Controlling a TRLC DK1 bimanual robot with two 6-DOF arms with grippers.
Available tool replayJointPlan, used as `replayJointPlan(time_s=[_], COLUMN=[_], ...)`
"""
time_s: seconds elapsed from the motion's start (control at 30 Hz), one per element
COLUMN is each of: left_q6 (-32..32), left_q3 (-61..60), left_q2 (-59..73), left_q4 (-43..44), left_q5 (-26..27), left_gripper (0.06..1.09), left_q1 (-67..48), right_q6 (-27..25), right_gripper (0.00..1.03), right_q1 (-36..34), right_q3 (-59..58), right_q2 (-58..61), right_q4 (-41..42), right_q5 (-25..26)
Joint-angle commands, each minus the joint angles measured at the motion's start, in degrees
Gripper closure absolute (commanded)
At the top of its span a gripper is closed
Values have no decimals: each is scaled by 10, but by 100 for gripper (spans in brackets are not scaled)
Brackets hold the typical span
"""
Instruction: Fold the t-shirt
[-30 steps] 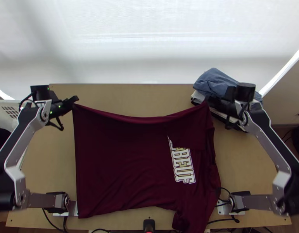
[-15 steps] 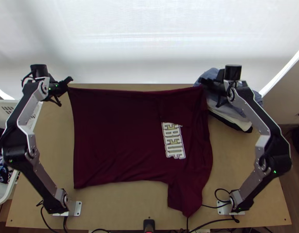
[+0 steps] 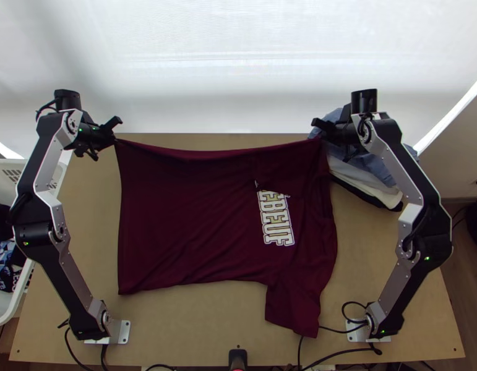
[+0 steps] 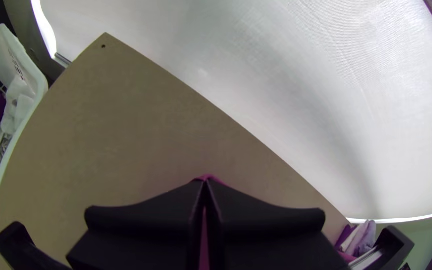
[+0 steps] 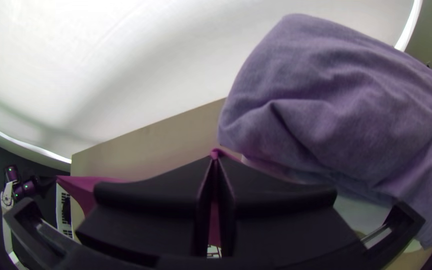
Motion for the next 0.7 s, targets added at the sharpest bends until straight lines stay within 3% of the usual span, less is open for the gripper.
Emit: replayJointPlan(time_s=[0.0,0.3,0.67], left_q6=[14,54,74], left_q3=[23,-38,-228], left_q2=[1,-18,-125], left_q4=[-43,-84,-12], left_q5=[12,24,46], left_gripper=[105,105,105], left_q1=[0,28,26], right_q6=[13,4,-3], right_gripper=[100,100,100], right_q1=[8,11,27], right_q3=[10,-57,-152], right_q2=[-8,-67,-132], right_q4=[-36,-61,-63], right_q5=[4,10,29])
